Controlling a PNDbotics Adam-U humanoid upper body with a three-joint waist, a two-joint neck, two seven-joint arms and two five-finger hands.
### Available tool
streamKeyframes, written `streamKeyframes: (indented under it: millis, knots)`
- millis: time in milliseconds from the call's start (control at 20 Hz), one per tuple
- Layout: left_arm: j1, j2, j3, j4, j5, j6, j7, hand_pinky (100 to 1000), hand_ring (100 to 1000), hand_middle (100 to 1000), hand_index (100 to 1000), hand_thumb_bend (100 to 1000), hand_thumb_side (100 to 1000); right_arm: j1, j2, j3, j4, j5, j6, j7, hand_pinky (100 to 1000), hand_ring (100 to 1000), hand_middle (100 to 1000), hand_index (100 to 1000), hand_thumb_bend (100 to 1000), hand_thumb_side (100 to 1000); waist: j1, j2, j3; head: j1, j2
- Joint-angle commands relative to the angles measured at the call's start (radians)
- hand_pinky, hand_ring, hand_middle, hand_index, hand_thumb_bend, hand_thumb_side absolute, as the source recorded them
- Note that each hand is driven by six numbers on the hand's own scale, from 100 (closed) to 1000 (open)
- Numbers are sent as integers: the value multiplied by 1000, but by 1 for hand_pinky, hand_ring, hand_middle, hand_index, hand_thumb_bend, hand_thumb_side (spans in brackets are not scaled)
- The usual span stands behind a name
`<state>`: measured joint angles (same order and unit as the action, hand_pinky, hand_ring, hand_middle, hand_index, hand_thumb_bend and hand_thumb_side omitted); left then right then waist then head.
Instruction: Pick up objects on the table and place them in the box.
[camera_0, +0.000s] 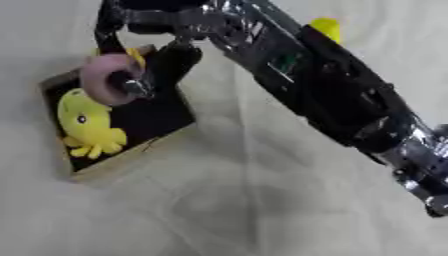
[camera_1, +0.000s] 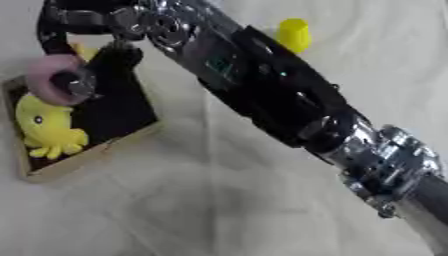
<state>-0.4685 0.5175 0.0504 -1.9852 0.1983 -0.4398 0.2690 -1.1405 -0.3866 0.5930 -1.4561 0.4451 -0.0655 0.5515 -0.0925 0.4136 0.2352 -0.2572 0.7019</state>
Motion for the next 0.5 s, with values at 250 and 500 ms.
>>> streamKeyframes:
  millis: [250,500]
  knots:
    - [-9,7,7,-15,4,12,1,736,637,609,780,100,455,-1,-13,-10,-2,95,-59,17,929,930,771,893,197,110,4,-17,-6,3,-5]
    - [-4,9,8,-15,4,13,1,736,637,609,780,100,450,-4,-40,-34,-46,81,-45,17,930,929,762,892,199,100,6,-23,-13,11,-1]
